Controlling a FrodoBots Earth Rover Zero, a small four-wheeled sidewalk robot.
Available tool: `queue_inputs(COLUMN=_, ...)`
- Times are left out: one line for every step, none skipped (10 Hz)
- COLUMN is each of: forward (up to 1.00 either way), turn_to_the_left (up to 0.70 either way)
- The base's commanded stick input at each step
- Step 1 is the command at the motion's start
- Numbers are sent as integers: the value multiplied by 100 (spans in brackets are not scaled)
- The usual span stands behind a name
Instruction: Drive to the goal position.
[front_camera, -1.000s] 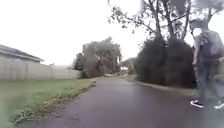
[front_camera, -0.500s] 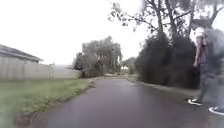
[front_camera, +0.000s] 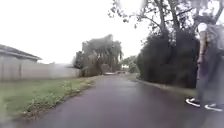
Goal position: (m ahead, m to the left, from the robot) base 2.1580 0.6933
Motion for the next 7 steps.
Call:
queue_inputs(forward=85, turn_to_the_left=0)
queue_inputs(forward=85, turn_to_the_left=0)
queue_inputs(forward=85, turn_to_the_left=0)
queue_inputs(forward=85, turn_to_the_left=0)
queue_inputs(forward=85, turn_to_the_left=0)
queue_inputs(forward=85, turn_to_the_left=0)
queue_inputs(forward=85, turn_to_the_left=0)
